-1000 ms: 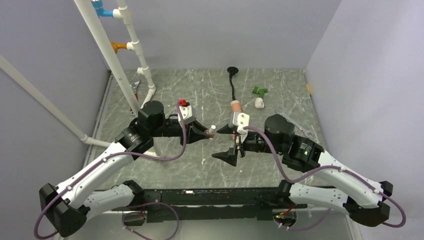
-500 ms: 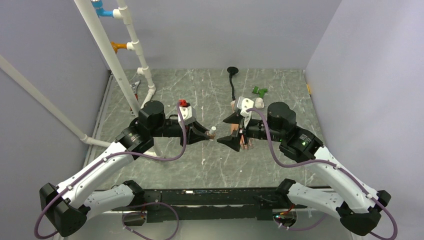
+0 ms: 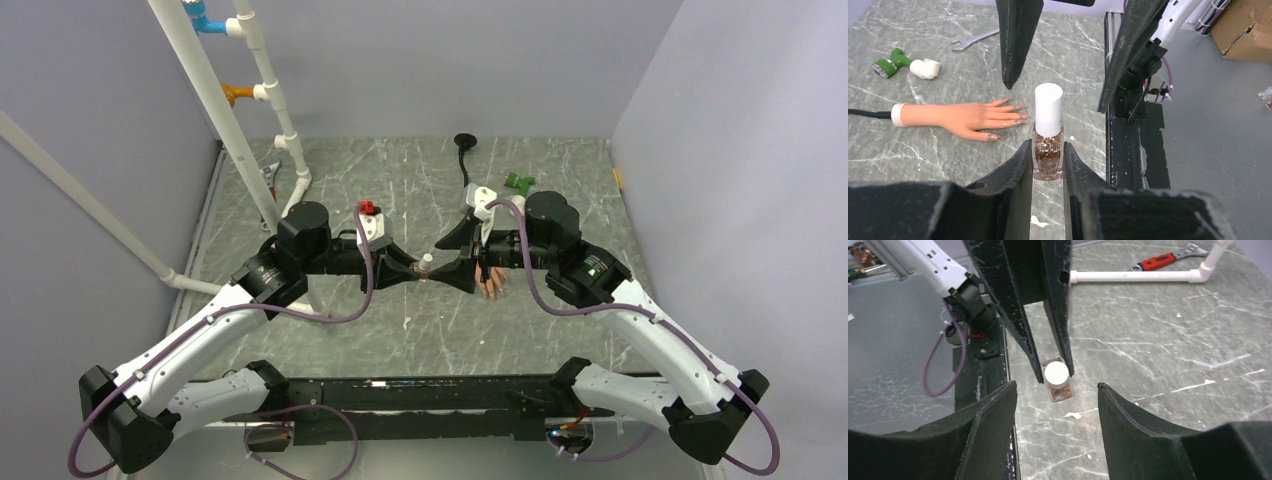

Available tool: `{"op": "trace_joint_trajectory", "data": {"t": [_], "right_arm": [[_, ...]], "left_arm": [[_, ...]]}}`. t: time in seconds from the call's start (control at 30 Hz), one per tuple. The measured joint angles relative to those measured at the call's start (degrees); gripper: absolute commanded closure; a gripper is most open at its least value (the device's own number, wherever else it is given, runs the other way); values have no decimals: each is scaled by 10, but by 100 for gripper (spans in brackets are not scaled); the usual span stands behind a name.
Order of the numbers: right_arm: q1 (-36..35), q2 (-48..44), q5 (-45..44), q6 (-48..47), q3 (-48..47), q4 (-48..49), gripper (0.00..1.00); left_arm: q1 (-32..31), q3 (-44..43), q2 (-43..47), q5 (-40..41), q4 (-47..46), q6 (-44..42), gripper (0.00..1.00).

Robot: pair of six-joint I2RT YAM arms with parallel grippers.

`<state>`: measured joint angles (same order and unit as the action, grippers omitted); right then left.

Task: Paint the nails
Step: Screw the nail polish bottle.

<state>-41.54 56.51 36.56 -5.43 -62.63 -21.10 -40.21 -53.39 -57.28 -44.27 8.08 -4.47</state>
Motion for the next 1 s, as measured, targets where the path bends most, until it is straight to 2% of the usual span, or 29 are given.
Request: {"op": "trace_joint_trajectory", "data": {"t": [0.27,0.43,0.7,1.0], "right_arm": [[0,21,53,6,-5,8,39],[0,33,63,12,-8,16,46],[1,38,65,24,-8,24,64],[3,38,49,31,-7,28,93]], "left_arm": [[0,0,0,1,3,-5,100],[-1,-4,-6,2,4,-7,100],[-2,-4,-7,4,6,-7,100],[-4,-4,-7,1,9,-7,100]]}}
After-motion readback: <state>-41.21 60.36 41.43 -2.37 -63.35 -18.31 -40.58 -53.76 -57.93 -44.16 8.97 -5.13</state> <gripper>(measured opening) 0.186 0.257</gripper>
